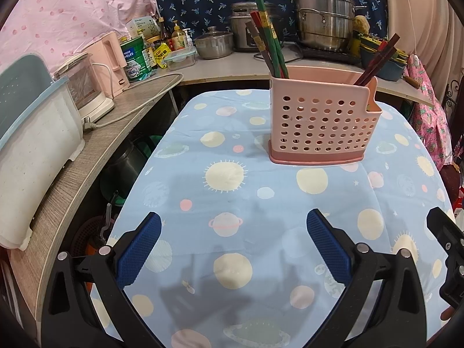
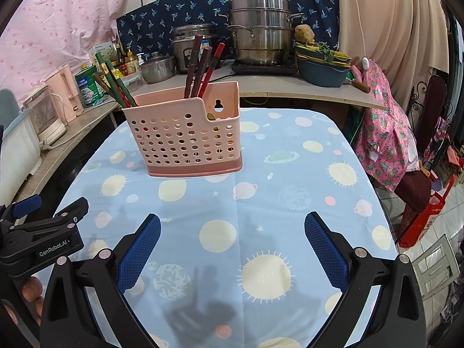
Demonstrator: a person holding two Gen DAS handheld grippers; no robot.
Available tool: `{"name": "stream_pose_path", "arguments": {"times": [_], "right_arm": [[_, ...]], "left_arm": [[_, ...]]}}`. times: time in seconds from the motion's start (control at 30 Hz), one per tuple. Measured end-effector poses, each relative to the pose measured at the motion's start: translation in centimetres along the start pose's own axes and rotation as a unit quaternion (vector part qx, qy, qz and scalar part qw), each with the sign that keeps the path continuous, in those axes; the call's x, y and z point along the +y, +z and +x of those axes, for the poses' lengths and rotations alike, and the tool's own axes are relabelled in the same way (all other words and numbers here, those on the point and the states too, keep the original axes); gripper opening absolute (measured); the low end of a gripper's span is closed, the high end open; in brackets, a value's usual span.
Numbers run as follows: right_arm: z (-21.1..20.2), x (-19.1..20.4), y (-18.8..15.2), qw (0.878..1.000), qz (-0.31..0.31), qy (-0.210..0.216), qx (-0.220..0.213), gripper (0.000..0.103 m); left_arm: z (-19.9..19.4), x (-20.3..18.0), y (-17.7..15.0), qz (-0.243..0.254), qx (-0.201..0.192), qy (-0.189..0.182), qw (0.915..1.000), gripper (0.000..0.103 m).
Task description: Organize utensils
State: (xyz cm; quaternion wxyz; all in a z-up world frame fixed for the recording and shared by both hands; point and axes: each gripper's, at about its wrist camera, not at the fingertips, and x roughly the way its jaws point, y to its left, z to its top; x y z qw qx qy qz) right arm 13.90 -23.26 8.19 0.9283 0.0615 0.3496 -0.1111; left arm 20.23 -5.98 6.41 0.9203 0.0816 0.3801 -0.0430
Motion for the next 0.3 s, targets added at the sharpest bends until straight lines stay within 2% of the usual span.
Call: {"name": "stream_pose_path", "arguments": {"times": [0.3], "right_arm": [[0.89, -0.01, 0.02, 1.000, 0.000, 0.003, 0.005, 0.096]], "left_arm": [[1.01, -0.01, 0.54, -0.004, -0.002, 0.000, 1.0000, 0.096]]}}
